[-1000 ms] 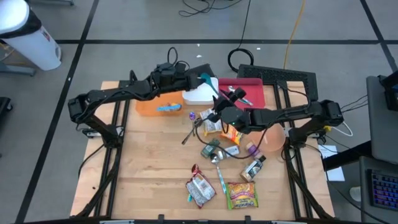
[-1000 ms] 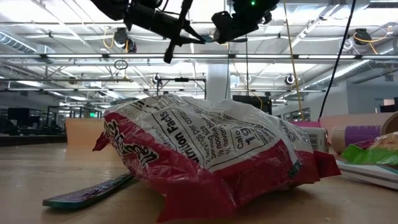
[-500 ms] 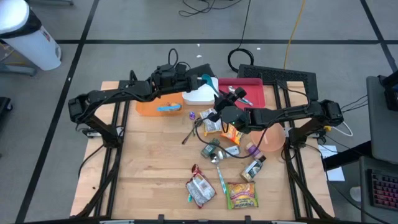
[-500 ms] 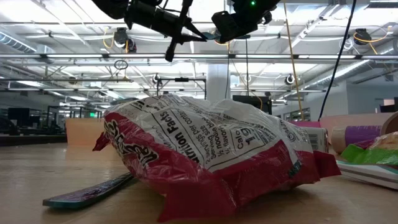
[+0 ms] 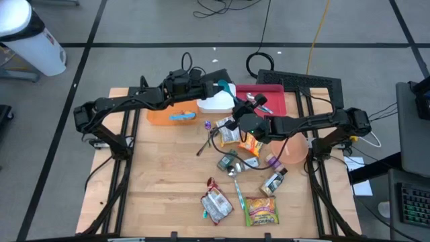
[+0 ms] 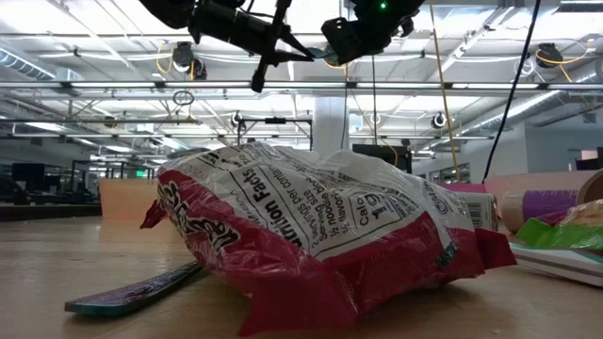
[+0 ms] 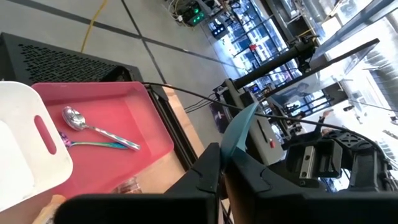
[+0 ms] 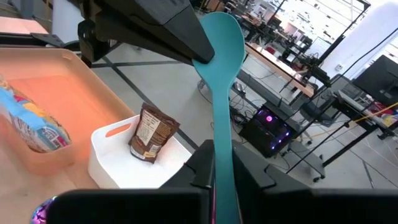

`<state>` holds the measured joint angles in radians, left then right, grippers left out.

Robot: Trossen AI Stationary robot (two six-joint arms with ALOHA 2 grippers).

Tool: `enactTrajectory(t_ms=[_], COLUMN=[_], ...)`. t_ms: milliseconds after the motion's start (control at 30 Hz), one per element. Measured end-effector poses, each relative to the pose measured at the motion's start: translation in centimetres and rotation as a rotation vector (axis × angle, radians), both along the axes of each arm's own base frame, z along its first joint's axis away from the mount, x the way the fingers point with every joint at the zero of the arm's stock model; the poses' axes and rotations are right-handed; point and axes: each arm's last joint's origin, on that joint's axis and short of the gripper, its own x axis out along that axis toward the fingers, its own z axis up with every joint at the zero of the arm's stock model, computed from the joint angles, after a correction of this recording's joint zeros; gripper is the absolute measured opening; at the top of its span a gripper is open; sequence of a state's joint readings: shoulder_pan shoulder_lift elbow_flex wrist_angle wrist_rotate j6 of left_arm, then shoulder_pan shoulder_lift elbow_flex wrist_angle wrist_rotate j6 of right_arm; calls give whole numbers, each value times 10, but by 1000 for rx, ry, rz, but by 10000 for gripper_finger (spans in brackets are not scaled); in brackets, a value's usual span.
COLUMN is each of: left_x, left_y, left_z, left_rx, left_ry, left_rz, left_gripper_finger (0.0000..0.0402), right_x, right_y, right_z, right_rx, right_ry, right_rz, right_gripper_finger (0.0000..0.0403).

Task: Pick & Place Food Item
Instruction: Put the blue baby spoon into the red bin

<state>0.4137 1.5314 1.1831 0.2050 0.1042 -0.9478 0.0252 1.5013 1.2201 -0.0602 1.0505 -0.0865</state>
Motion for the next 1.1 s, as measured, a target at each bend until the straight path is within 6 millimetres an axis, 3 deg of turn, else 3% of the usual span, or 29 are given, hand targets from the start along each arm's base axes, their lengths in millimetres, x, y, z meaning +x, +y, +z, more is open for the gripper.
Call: enactTrajectory(t_ms=[500, 900, 1100], left_x=[1, 0, -7], left_y=[-1, 1, 15], left_z=[3, 6, 15], left_rx=[117, 167, 214], left_ry=[-1, -27, -113], left_rz=[-76, -162, -190], left_gripper_finger=[33, 173, 211], right_x=[1, 2, -4], right_y=[1, 0, -10], right_z=[0, 0, 9], right_rx=[33, 39, 56], right_ry=[-32, -16, -43], right_rz=[31, 62, 90], right_gripper_finger=[16, 16, 16])
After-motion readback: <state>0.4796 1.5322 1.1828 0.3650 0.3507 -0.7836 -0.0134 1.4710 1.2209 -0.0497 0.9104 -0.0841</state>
